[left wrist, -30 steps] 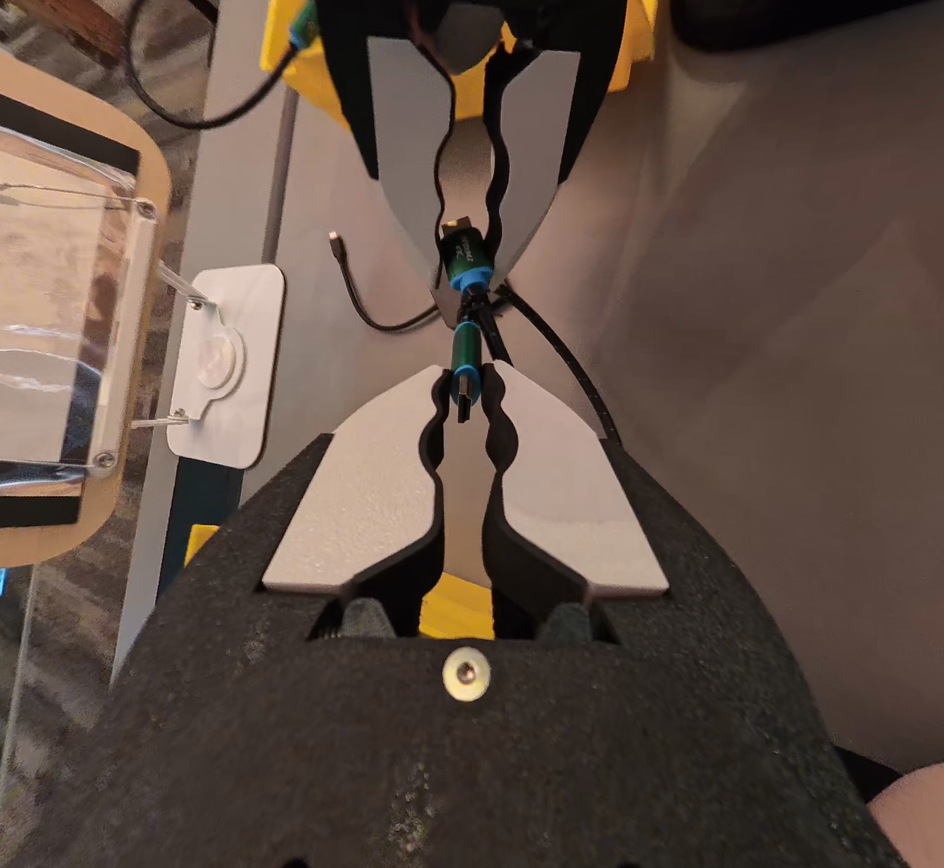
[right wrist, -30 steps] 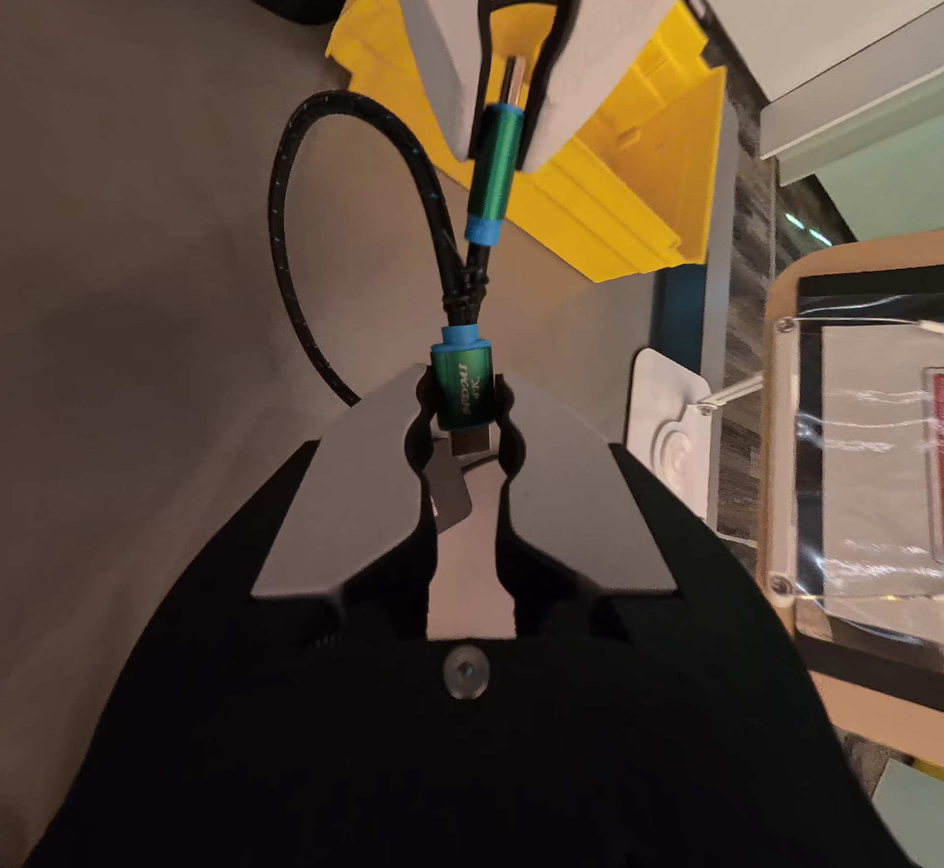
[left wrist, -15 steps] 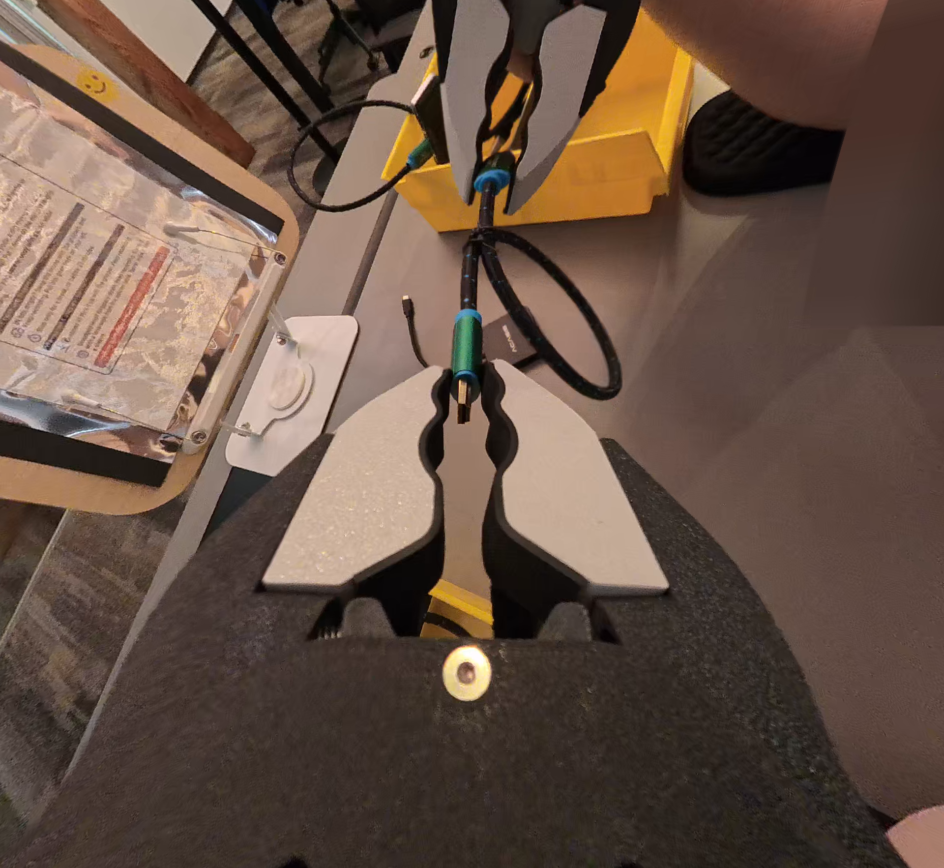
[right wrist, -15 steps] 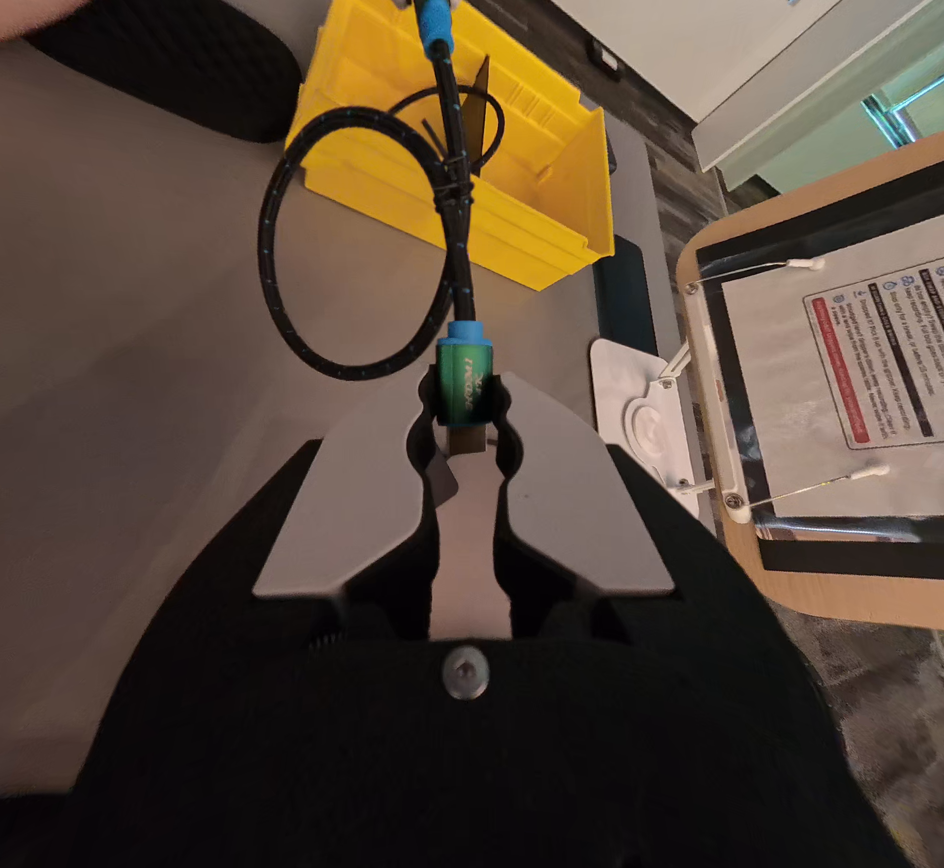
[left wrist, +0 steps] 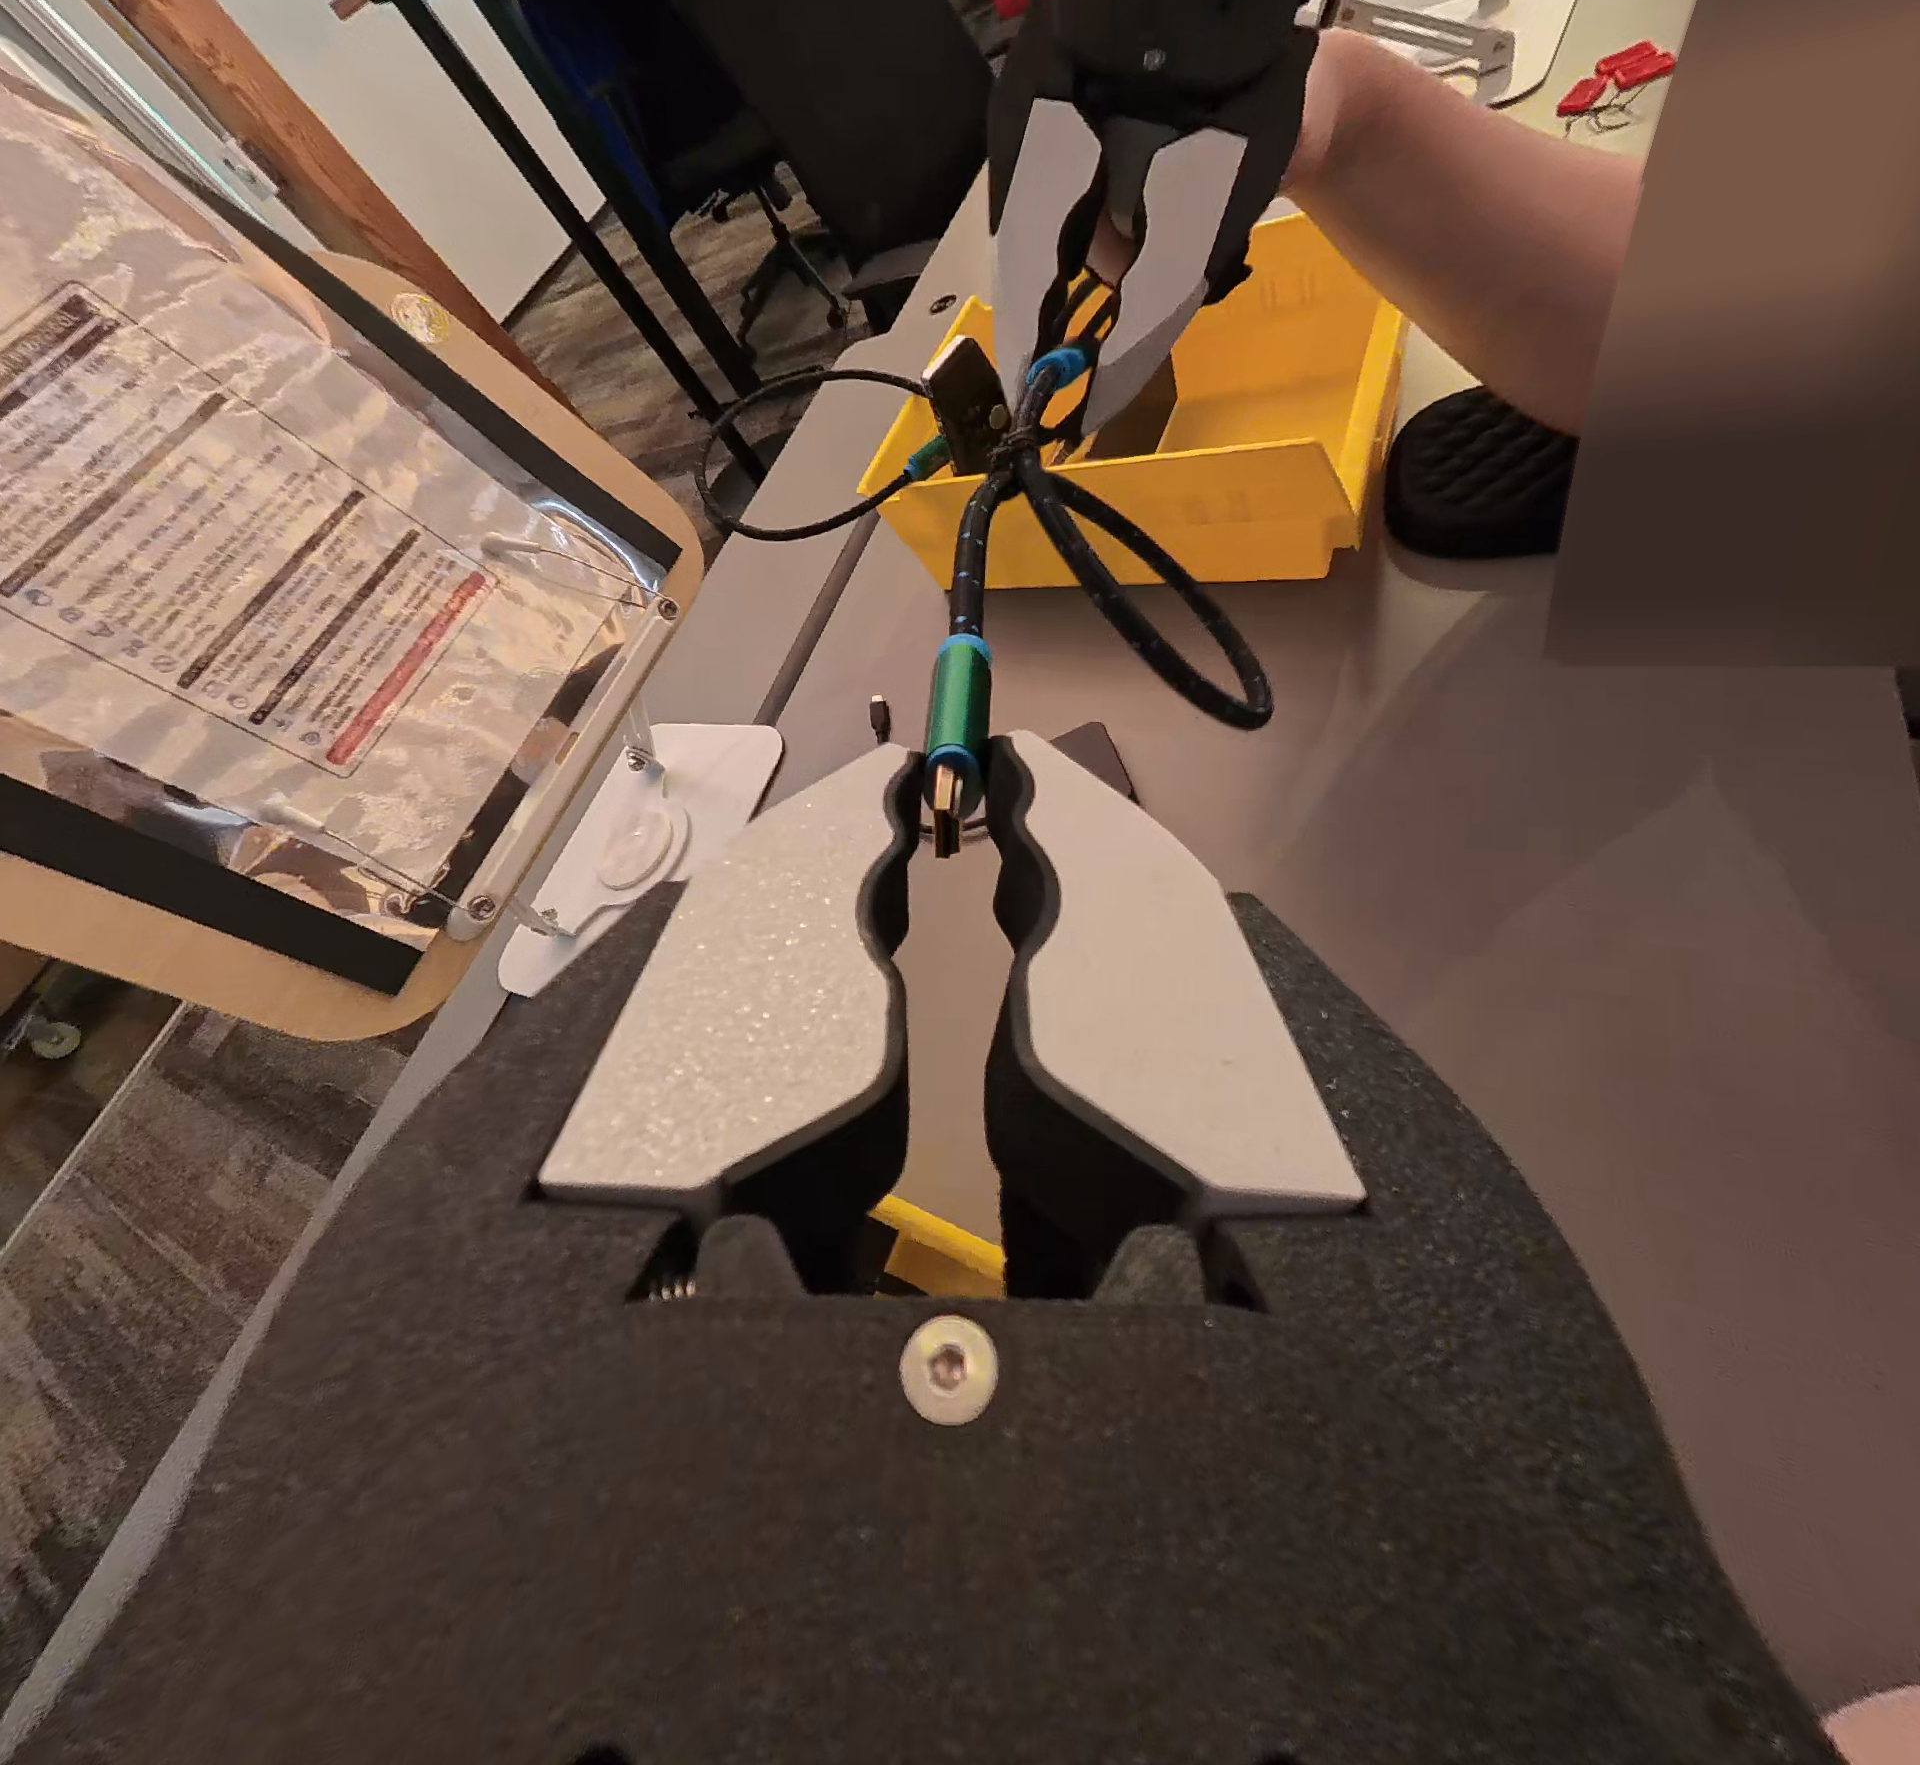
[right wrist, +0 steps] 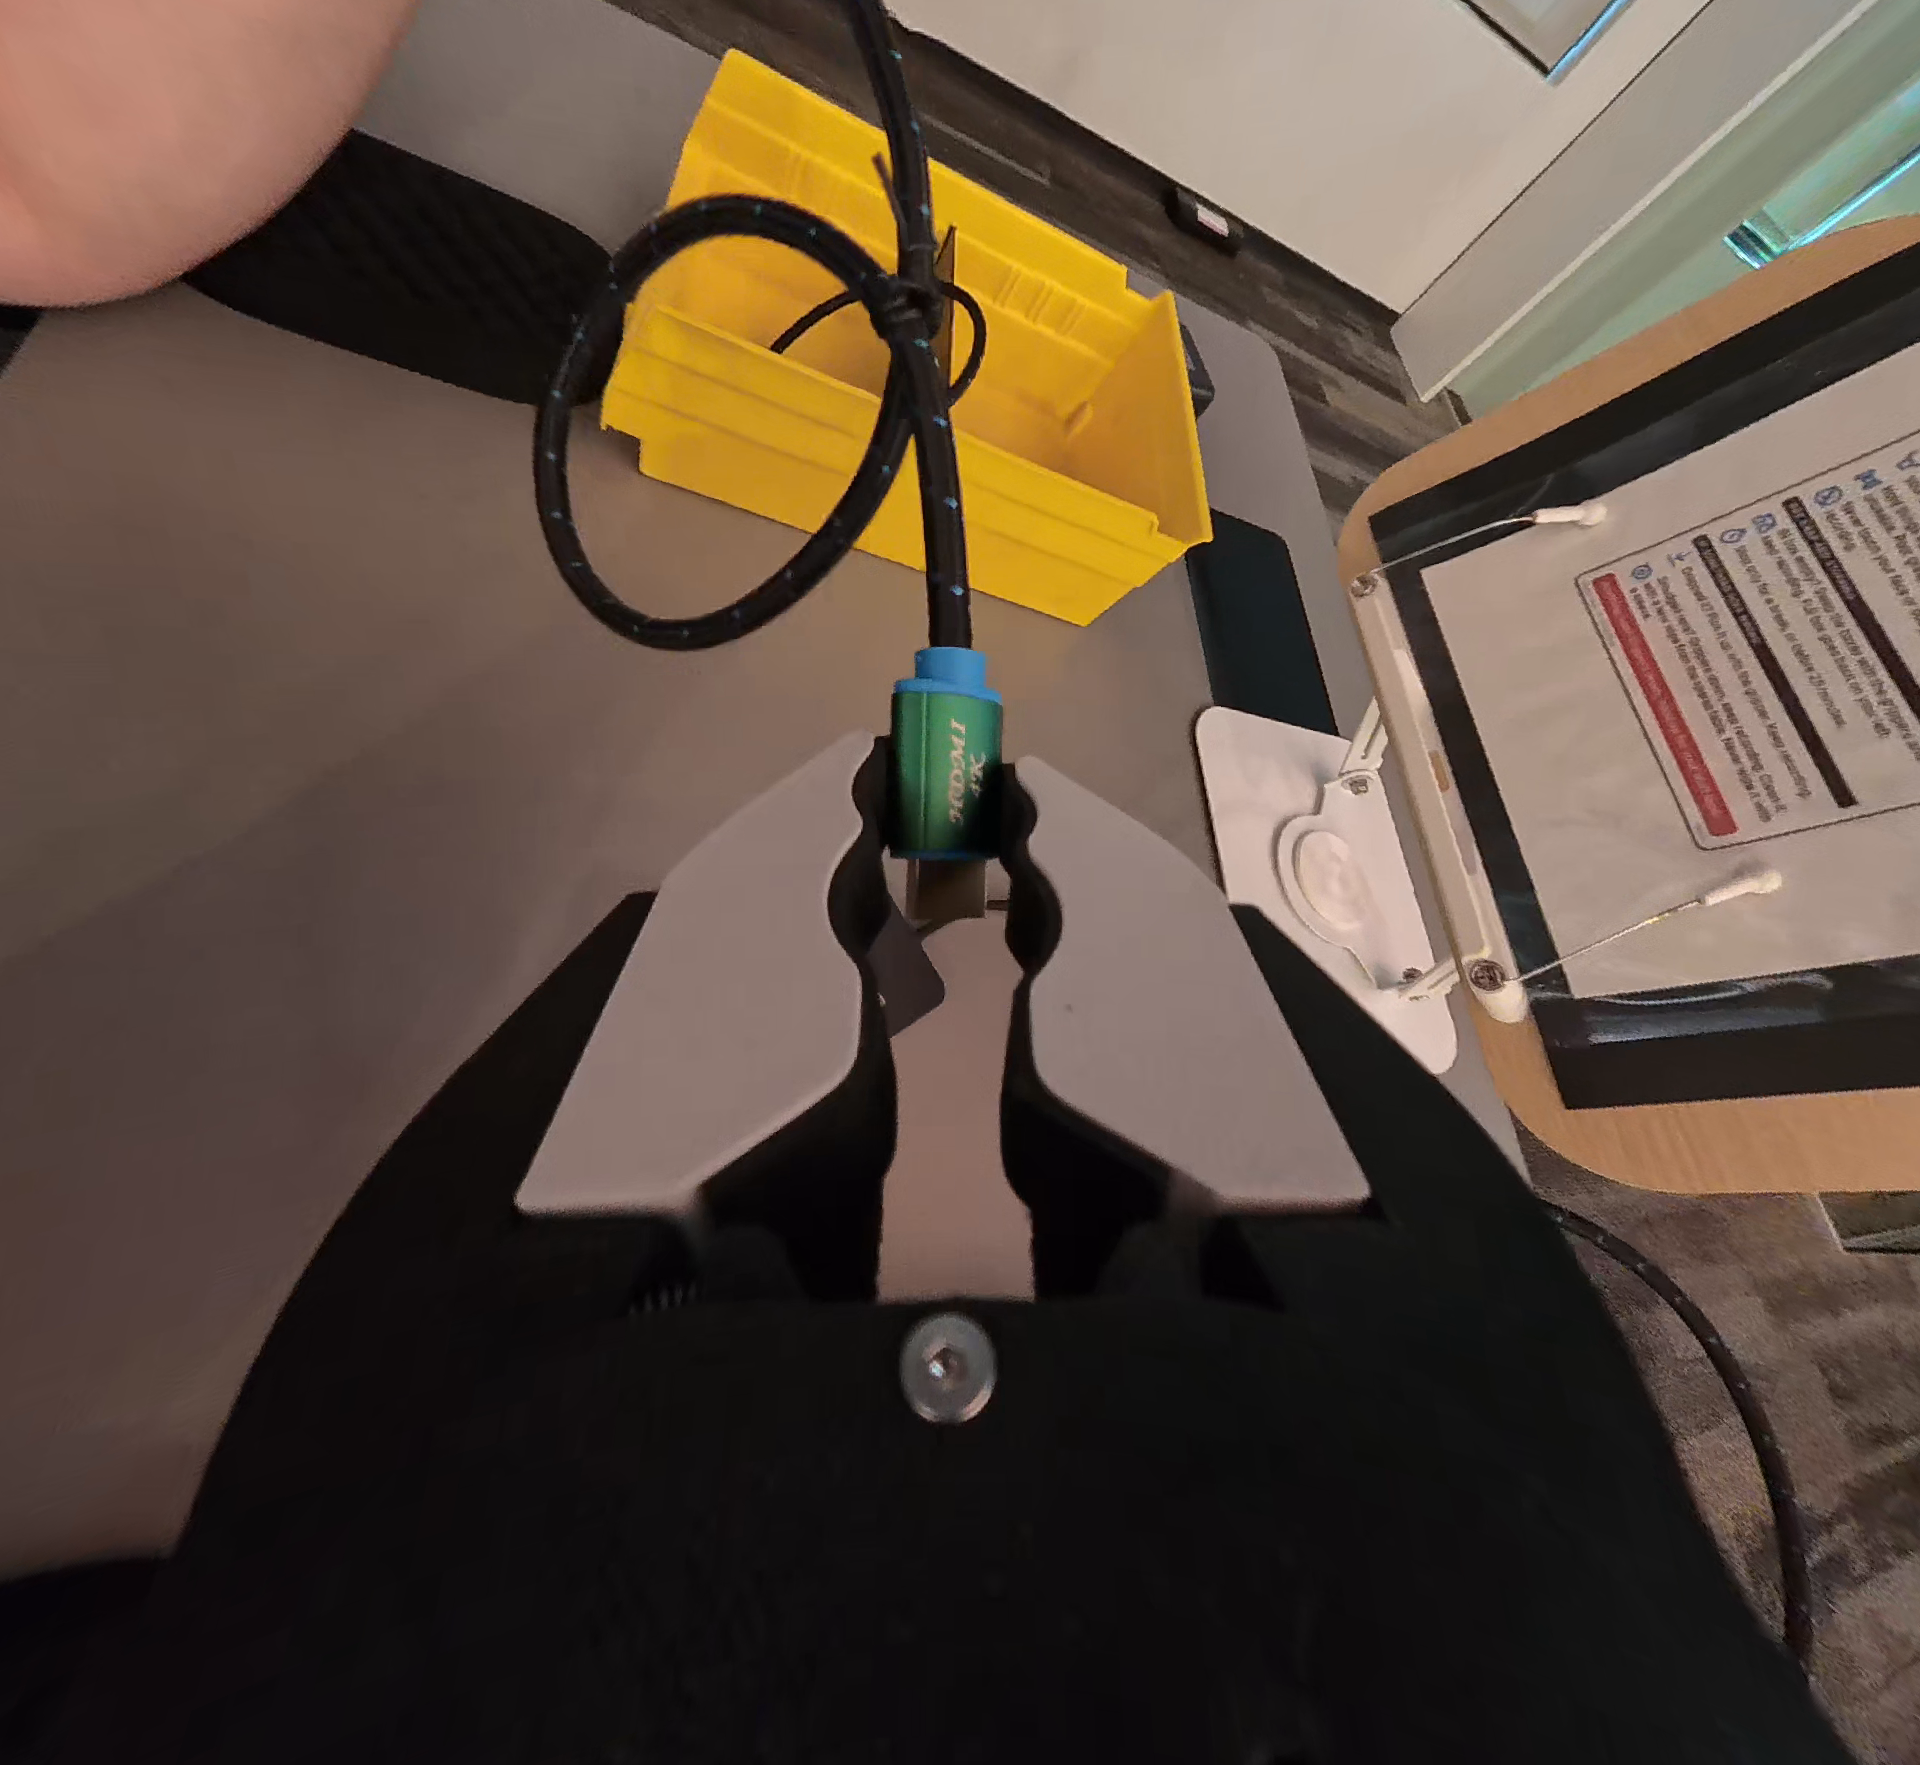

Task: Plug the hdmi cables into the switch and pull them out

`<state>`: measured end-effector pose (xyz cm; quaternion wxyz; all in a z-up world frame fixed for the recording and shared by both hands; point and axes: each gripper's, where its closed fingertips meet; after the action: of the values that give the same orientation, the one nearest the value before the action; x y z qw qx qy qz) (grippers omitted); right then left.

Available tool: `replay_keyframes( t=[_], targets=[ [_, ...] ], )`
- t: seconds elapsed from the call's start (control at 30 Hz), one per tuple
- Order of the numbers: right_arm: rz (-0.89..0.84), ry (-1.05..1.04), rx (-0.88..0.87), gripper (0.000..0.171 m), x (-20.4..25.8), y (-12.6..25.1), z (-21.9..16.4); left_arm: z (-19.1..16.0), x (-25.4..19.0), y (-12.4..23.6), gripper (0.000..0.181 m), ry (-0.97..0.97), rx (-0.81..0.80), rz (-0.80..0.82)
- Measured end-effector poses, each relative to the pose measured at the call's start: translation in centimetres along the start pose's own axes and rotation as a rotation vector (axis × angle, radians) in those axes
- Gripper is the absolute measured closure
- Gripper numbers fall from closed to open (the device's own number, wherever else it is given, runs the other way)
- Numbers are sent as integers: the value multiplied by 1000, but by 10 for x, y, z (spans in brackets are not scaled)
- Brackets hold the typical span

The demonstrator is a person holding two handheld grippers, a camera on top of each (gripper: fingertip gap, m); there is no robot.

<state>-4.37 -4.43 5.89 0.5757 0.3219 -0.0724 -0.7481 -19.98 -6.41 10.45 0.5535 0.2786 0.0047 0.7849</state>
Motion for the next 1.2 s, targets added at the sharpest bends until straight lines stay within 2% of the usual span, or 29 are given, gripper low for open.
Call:
replay_keyframes(
  t=[0.23, 0.43, 0.6, 0.73, 0.8, 0.9, 1.03, 1.07, 1.1, 1.2],
  targets=[
    [-2, -21, 33, 152, -2, -1, -11, -1, 3, -2, 170, 20, -12, 0],
    [56, 21, 123, 148, 8, -21, -34, 5, -3, -19, 170, 16, -23, -22],
    [189, -13, -22, 131, 28, -19, -12, 4, -15, -36, 170, 42, 3, -92],
    [123, -18, -219, 131, 17, -8, 20, -3, -25, -54, 170, 70, 32, -166],
    [93, -87, -299, 132, 8, -18, 33, -3, -32, -62, 170, 90, 25, -215],
    [263, -193, -377, 131, 30, -47, 46, 0, -39, -70, 170, 107, 8, -255],
    [315, -267, -301, 124, 42, -88, 34, 4, -42, -74, 170, 118, -14, -270],
    [296, -283, -270, 133, 39, -95, 29, 6, -41, -74, 170, 125, -24, -269],
    [312, -296, -260, 162, 40, -97, 27, 7, -38, -75, 170, 135, -31, -247],
    [443, -510, -293, 164, 39, -91, 32, 10, -12, -74, 168, 150, -78, -94]
  ],
)
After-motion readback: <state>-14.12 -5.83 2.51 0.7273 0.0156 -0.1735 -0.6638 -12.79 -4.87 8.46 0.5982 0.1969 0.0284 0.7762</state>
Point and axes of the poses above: each gripper's, where its closed fingertips meet, y back along the fingers, z out of its top, x = y × z across the jaws, and after that the axes turned 5 degrees about z, right-handed
